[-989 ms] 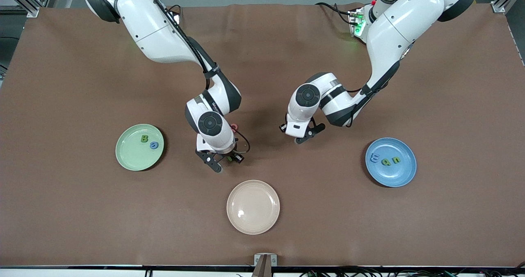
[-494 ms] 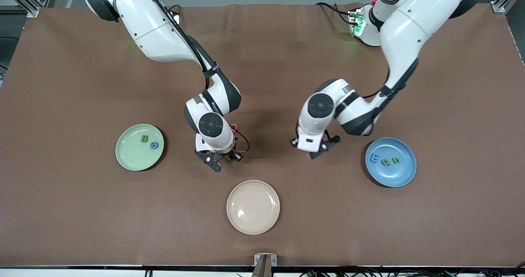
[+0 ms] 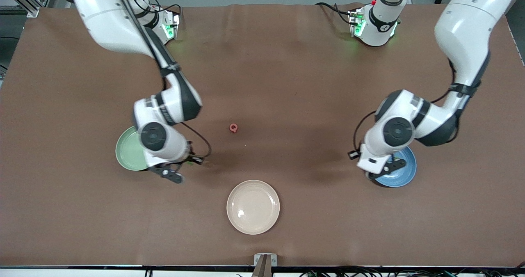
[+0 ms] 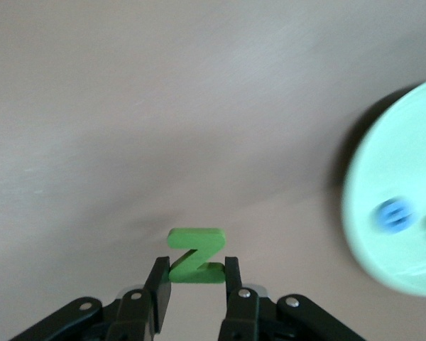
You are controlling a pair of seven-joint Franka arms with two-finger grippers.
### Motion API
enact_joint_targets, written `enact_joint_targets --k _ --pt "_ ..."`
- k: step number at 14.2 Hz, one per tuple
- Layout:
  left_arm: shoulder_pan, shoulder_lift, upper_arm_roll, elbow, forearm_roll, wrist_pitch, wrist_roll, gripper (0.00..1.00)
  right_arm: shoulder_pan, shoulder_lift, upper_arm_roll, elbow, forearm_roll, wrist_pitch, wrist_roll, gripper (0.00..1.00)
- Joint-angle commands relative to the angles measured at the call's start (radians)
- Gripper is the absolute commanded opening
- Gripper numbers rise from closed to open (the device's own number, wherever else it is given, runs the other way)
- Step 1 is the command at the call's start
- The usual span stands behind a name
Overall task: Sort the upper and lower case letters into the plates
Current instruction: 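Drop the x on the blue plate while the right gripper places N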
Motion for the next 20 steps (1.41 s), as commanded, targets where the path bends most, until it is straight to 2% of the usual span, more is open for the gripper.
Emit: enact_joint_targets --k 1,5,6,9,10,14,20 --pt "0.074 -0.004 -0.011 -0.024 0.005 -0.018 0.109 0.12 -0.102 -0.178 0.021 -0.239 -0.009 0.053 -0.212 0.0" --pt "0.111 0.025 -0.005 -0.031 0.021 -0.012 0.182 0.17 -0.238 -0.278 0.021 -0.448 -0.007 0.188 -0.483 0.0" --pt "0.114 0.032 -0.005 -0.031 0.04 -0.009 0.182 0.26 -0.271 -0.281 0.021 -0.476 -0.007 0.209 -0.528 0.0" --pt "0.118 0.045 0.041 -0.035 0.054 0.006 0.182 0.95 -0.326 -0.274 0.021 -0.507 -0.007 0.232 -0.601 0.0" --pt "0.12 0.043 0.043 -0.035 0.054 0.006 0.182 1.0 -0.347 -0.269 0.021 -0.521 -0.007 0.255 -0.613 0.0" --pt "0.126 0.008 0.038 -0.025 0.044 -0.003 0.185 1.0 -0.371 -0.217 0.021 -0.542 -0.007 0.343 -0.644 0.01" --pt "0.125 -0.116 0.024 0.026 0.035 -0.058 0.211 1.0 -0.371 -0.165 0.021 -0.538 -0.007 0.37 -0.644 0.02"
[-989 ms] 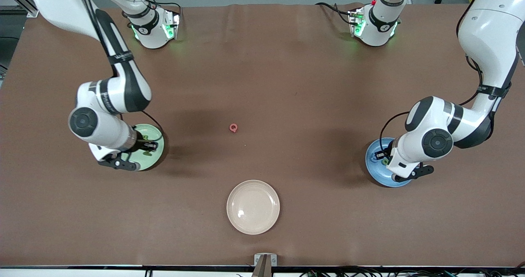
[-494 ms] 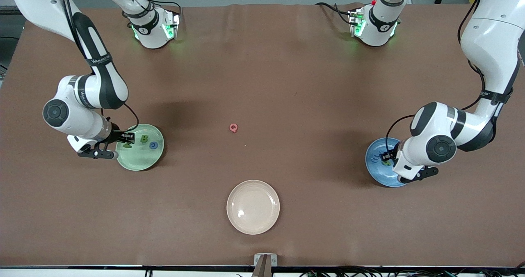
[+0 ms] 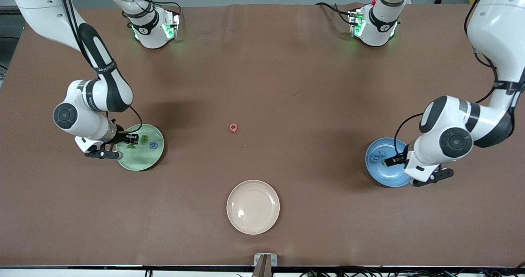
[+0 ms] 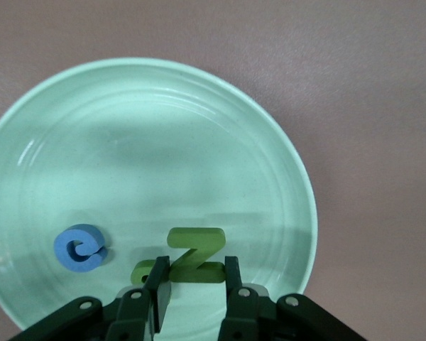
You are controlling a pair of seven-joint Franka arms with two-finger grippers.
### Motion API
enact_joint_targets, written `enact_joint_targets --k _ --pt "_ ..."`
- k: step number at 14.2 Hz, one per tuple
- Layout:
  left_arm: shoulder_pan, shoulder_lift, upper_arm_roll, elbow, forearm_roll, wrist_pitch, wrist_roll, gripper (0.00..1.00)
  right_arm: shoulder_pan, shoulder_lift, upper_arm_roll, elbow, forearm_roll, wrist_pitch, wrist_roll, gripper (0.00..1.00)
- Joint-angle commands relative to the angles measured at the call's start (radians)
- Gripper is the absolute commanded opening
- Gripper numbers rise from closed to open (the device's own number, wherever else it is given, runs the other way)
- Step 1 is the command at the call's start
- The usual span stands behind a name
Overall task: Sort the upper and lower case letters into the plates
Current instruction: 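Drop the x on the blue plate while the right gripper places N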
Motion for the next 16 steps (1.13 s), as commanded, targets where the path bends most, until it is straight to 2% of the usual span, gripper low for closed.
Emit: enact_joint_targets --k 1,4,5,6,7,10,12,14,16 --pt "0.004 -0.088 -0.009 0.019 0.0 -0.063 0.027 1.0 -0.026 0.001 0.019 -0.012 -0.006 0.013 -0.012 0.05" --pt "0.008 -0.18 -0.009 0.06 -0.001 -0.129 0.061 1.0 -0.034 0.009 0.019 -0.004 -0.006 0.013 -0.012 0.14" --pt "0.008 -0.202 -0.009 0.086 -0.003 -0.177 0.094 1.0 -0.034 0.013 0.019 0.0 -0.006 0.013 -0.013 0.25" --pt "0.011 -0.22 -0.009 0.122 -0.021 -0.23 0.116 1.0 -0.034 0.016 0.019 0.0 -0.006 0.013 -0.012 0.53" --pt "0.025 -0.239 -0.009 0.163 -0.071 -0.275 0.131 1.0 -0.034 0.016 0.019 0.002 -0.006 0.013 -0.012 1.0" --pt "0.062 -0.289 -0.009 0.244 -0.209 -0.39 0.219 1.0 -0.02 0.01 0.025 0.013 -0.005 -0.004 0.001 1.0" --pt "0.064 -0.323 -0.009 0.249 -0.224 -0.398 0.248 1.0 0.031 -0.004 0.03 0.06 0.012 -0.098 0.04 1.0" --pt "0.064 -0.331 -0.018 0.249 -0.228 -0.401 0.265 1.0 0.112 -0.007 0.03 0.112 0.012 -0.168 0.193 1.0" --pt "0.062 -0.333 -0.044 0.266 -0.239 -0.424 0.317 1.0 0.213 -0.005 0.03 0.118 0.013 -0.15 0.35 1.0"
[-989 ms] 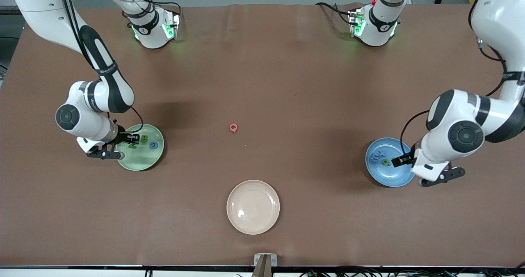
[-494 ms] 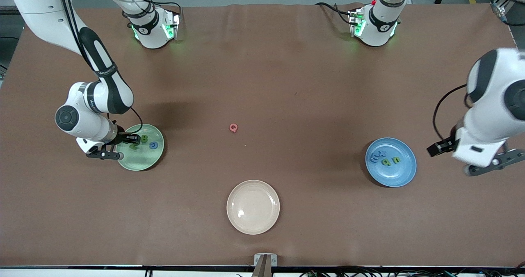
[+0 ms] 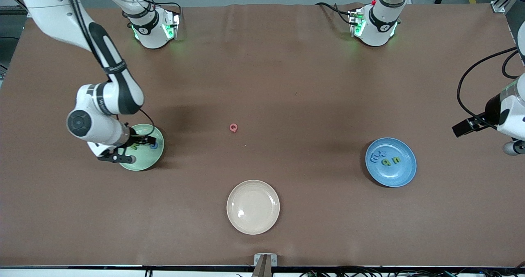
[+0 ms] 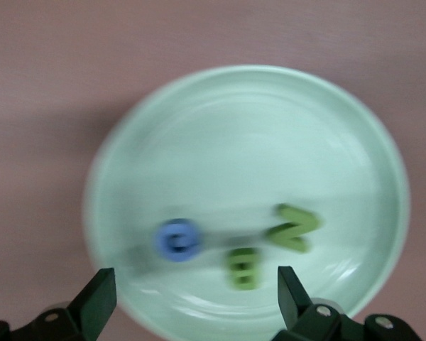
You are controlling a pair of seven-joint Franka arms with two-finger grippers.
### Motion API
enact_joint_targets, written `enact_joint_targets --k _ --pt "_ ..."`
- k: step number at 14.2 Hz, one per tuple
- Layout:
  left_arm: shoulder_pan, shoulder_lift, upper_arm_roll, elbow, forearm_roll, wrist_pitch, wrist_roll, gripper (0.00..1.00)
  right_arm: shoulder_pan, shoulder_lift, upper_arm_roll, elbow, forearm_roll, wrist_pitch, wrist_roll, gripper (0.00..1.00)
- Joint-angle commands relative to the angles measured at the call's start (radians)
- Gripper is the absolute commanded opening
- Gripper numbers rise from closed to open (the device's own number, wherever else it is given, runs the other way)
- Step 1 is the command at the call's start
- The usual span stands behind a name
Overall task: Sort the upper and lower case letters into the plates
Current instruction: 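Grasp the pink a with the right gripper while the left gripper retracts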
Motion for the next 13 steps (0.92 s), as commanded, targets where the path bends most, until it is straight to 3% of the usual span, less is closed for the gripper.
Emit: enact_joint_targets --k 1,6,9,13 --pt "0.002 -0.012 -0.038 0.024 -0.019 -0.059 0.077 1.0 0.127 -0.012 -0.005 0.005 0.005 0.013 0.206 1.0" --pt "0.001 -0.022 -0.085 0.039 -0.02 -0.083 0.199 1.0 0.3 0.006 -0.005 0.011 0.009 0.138 0.402 1.0" --pt "-0.037 -0.073 -0.043 0.034 -0.049 -0.091 0.222 1.0 0.372 0.055 -0.006 0.052 0.009 0.16 0.507 0.98" --pt "-0.296 -0.186 0.365 -0.024 -0.286 -0.123 0.28 1.0 0.445 0.118 -0.006 0.094 0.008 0.184 0.595 0.89"
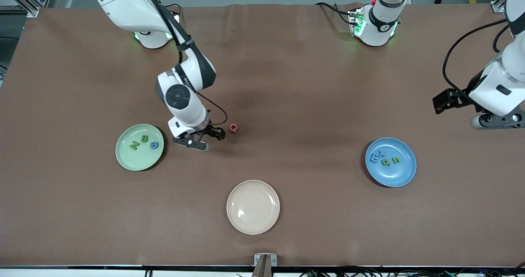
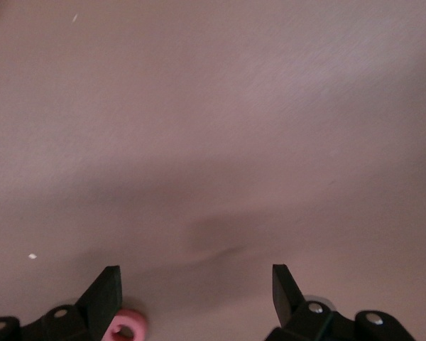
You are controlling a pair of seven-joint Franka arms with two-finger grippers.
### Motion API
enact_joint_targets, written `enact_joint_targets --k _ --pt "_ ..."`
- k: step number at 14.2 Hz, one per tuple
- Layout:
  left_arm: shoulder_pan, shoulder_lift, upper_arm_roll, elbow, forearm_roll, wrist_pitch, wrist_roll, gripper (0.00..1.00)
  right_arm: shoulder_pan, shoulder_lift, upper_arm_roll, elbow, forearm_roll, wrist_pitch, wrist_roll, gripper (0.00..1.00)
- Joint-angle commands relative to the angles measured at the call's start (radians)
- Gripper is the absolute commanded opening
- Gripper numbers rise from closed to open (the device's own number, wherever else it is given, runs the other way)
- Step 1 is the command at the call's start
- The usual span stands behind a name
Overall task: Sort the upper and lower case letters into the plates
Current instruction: 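Grasp the pink a with the right gripper while the left gripper retracts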
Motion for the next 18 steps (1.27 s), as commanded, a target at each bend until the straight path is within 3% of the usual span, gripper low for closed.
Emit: enact_joint_targets --k 1,2,4,14,18 --pt "-0.145 -0.089 0.232 -0.061 -0.139 -0.005 0.032 1.0 0.051 0.055 -0.012 0.033 0.006 0.046 0.046 0.88" --pt "-0.199 -0.112 0.286 -0.077 -0.141 -0.006 0.019 1.0 0.066 0.066 -0.012 0.032 0.006 0.058 0.046 0.87" --pt "-0.239 -0.164 0.328 -0.142 -0.15 0.007 0.017 1.0 0.089 0.077 -0.012 0.033 -0.007 0.072 0.038 0.88" --pt "-0.238 -0.206 0.331 -0.191 -0.173 0.017 0.014 1.0 0.152 0.089 -0.014 0.016 -0.021 0.104 0.023 0.88" --pt "-0.242 -0.204 0.32 -0.186 -0.187 0.018 0.02 1.0 0.152 0.094 -0.014 0.007 -0.053 0.112 0.023 0.8"
